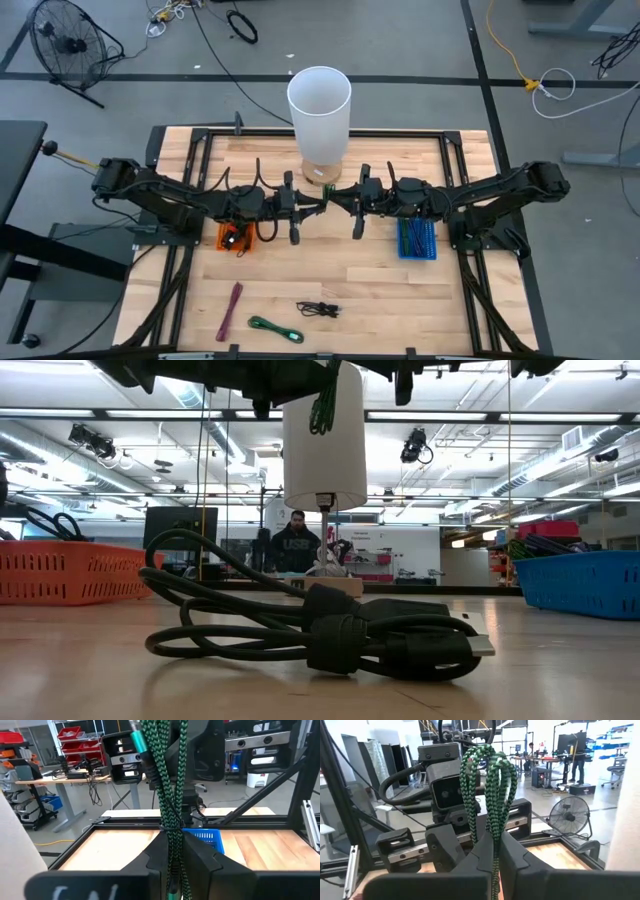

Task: Pick & Place USB Port
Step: Put the green charger cable into the blue bin

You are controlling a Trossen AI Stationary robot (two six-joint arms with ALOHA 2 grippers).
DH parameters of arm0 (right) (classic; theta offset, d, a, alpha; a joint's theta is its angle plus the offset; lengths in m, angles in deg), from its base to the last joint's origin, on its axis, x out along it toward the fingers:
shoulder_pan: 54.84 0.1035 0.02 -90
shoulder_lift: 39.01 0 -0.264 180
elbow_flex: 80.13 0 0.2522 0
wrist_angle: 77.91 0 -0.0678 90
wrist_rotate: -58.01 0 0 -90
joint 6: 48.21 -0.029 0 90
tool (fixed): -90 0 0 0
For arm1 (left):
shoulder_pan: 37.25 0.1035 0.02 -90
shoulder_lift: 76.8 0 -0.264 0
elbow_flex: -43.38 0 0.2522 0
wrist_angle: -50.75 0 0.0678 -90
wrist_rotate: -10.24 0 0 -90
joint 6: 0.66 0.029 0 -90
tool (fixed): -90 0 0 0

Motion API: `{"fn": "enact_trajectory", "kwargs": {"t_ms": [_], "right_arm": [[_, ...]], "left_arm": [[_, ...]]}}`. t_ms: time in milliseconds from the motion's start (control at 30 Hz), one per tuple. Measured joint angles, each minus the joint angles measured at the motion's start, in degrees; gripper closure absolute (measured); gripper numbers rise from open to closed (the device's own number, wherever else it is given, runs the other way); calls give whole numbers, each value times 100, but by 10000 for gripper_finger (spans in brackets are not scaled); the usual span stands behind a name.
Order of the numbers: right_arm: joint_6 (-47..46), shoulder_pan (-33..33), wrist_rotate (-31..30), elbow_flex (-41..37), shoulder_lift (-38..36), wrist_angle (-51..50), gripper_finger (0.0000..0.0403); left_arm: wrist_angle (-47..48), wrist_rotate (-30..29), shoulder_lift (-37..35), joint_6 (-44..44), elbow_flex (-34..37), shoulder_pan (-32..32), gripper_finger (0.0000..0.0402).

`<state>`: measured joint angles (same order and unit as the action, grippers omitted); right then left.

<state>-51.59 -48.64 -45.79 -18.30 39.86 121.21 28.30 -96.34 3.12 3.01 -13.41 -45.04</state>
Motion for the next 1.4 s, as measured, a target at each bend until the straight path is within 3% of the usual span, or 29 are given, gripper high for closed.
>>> {"fn": "enact_trajectory", "kwargs": {"t_ms": [167, 300, 700, 867, 1200, 1400], "right_arm": [[-24, 6, -4, 0, -24, -36, 399], [-40, 49, -88, 0, -196, -306, 401], [-482, 444, -979, 9, -990, -1643, 402], [-1585, 645, -976, 7, -1388, -3063, 403], [-4702, 1156, -633, 7, -2654, -6320, 403], [-6425, 1404, -515, 7, -2877, -8186, 403]], "left_arm": [[-10, -32, 0, 292, 0, -7, 344], [-9, -402, -4, 376, -4, -31, 343], [122, -661, -126, 807, 0, -149, 342], [310, -839, -286, 887, -2, -149, 342], [585, -914, -310, 900, -2, -149, 342], [615, -914, -310, 898, -2, -146, 342]]}}
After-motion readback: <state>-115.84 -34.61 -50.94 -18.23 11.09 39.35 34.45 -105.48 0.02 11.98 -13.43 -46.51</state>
